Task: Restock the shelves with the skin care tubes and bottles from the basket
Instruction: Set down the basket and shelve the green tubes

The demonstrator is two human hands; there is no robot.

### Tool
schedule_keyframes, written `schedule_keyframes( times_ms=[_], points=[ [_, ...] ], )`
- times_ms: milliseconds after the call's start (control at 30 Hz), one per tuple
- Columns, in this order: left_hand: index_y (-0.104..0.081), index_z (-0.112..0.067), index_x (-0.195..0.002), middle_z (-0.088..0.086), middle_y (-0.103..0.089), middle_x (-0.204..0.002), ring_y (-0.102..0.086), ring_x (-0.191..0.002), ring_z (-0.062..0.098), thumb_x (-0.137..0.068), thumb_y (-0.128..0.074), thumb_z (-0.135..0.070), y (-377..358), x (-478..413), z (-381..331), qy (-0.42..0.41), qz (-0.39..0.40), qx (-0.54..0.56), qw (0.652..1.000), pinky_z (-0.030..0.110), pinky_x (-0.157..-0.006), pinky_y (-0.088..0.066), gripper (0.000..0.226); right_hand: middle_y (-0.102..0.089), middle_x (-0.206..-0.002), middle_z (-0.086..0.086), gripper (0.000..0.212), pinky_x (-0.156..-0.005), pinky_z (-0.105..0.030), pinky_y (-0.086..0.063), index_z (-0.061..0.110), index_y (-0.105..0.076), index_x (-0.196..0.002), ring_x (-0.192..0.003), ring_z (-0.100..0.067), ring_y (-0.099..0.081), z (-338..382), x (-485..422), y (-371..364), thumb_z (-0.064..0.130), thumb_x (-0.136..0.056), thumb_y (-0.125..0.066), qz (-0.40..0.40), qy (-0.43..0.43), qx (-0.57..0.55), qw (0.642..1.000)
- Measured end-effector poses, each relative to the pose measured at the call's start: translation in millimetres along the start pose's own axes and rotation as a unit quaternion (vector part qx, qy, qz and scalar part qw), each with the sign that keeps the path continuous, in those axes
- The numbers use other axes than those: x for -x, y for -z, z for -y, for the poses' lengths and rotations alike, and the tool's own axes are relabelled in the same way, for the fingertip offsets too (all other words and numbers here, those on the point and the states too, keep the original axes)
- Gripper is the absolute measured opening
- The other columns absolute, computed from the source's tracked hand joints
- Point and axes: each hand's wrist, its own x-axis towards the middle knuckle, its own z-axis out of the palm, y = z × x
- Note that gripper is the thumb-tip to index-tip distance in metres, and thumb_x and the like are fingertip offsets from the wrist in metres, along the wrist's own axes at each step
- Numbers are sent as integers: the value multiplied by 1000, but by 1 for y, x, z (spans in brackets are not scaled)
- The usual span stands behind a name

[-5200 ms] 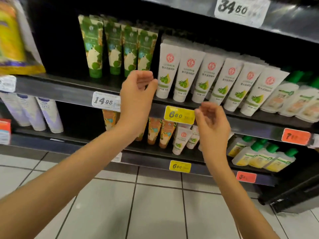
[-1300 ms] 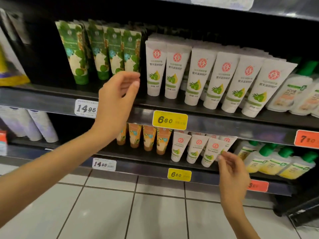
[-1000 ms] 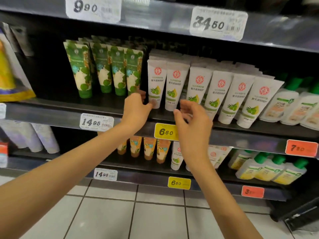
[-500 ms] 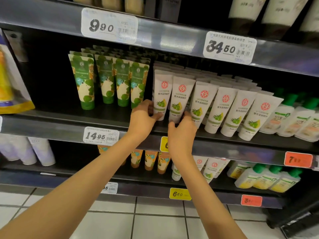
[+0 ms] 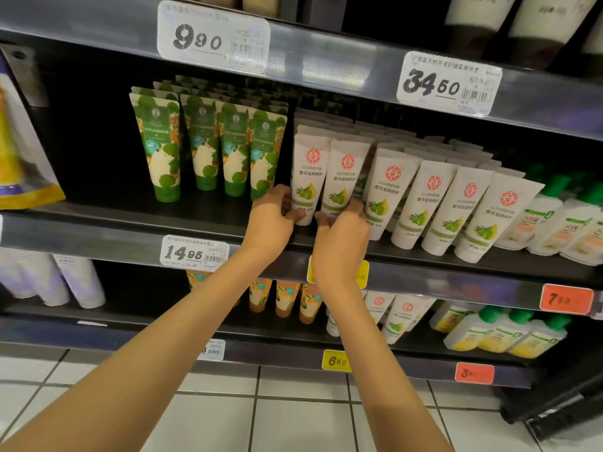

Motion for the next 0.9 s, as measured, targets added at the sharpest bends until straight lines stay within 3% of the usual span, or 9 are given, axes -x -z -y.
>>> schedule_keyframes(
  times_ms=[233, 600, 733, 833, 900],
  points=[
    [-49, 1, -117, 17, -59, -118, -54, -110, 26, -89, -56, -8, 5, 3, 2, -10, 20, -31, 999, 8, -69, -29, 31, -56, -123, -16, 44, -92, -33, -47, 2, -44, -125, -115, -29, -53, -3, 3, 1, 13, -86, -62, -13, 5, -6, 1000],
    [-44, -3, -123, 12, -56, -125, -52, -115, 22, -90, -56, -13, 11, 1, 3, -18, 78, -30, 996, 11, -76, -33, 37, -54, -124, -17, 49, -99, -32, -42, 0, -49, -124, -120, -26, -46, -9, 7, 0, 19, -83, -67, -49, 22, -20, 998],
    [-44, -6, -124, 9, -56, -126, -52, -114, 18, -89, -57, -15, 14, 2, 2, -17, 95, -11, 995, 11, -78, -35, 38, -54, -125, -15, 49, -99, -29, -40, 2, -48, -125, -121, -24, -45, -8, 6, 3, 21, -84, -66, -28, 22, -18, 999],
    [-44, -6, -124, 8, -56, -126, -52, -115, 18, -89, -58, -16, 14, 2, 1, -15, 100, -4, 995, 18, -83, -36, 39, -57, -122, -11, 45, -96, -33, -46, 6, -51, -123, -114, -21, -52, -9, 10, 16, 23, -84, -67, -7, 25, -52, 998],
    [-45, -7, -124, 8, -56, -125, -52, -114, 18, -88, -59, -17, 15, 1, 2, -14, 99, -6, 995, 19, -84, -37, 40, -61, -115, -8, 37, -89, -32, -50, 8, -56, -119, -105, -20, -58, -13, 13, 34, 22, -86, -64, -32, 71, -66, 995]
  ],
)
